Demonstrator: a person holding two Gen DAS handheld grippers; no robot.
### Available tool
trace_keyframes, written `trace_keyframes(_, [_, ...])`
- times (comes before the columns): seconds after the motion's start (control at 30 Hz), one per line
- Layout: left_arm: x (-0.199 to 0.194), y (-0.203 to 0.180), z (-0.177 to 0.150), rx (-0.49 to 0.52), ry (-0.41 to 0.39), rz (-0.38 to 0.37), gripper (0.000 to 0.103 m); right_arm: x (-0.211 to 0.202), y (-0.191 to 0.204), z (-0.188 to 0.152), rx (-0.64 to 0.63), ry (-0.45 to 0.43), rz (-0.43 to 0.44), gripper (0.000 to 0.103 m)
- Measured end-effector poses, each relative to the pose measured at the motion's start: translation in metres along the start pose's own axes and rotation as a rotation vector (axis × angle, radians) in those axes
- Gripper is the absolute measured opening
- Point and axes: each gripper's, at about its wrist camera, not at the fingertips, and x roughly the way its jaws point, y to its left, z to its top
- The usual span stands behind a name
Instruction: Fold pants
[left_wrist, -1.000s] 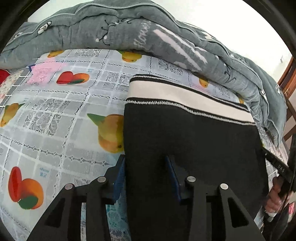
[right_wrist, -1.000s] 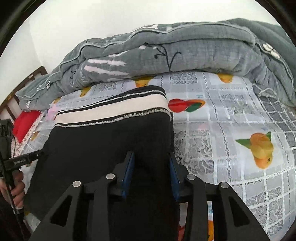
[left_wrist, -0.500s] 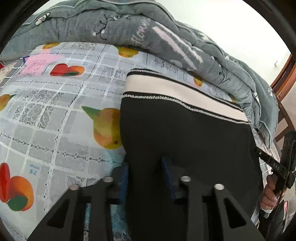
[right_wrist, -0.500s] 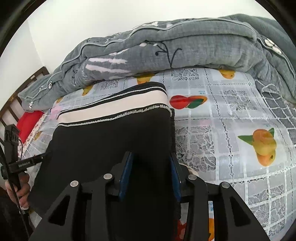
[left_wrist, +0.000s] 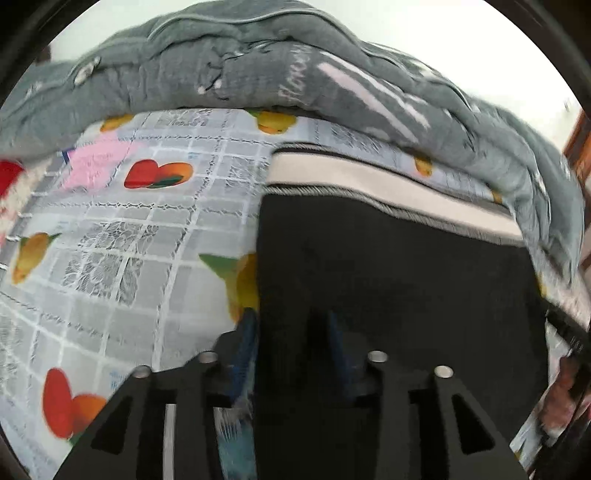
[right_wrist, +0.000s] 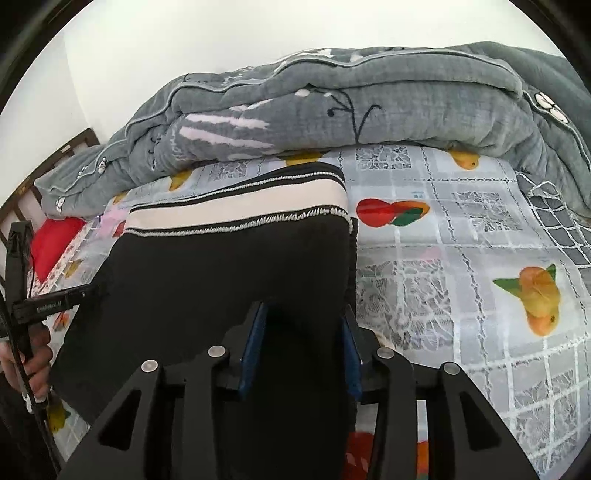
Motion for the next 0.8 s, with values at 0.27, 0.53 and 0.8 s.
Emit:
trace_keyframes(0.27, [-0.035, -0.028, -0.04, 0.1, -0.046, 0.141, 0.049, -0.032, 0.013, -0.041, -0.101, -0.005, -0.084, 0.045])
trace_keyframes(0.53, [-0.072, -0.012, -0.088, 0.063, -0.03, 0.064, 0.056, -0.056, 0.031, -0.074, -0.256, 0.026, -0.164, 0.045])
trace_keyframes(0.8, [-0.074, -0.001, -0.13, 0.134, 0.034, 0.06, 0.059, -0.077, 0.027, -0.082, -0.24, 0.001, -0.163, 0.045])
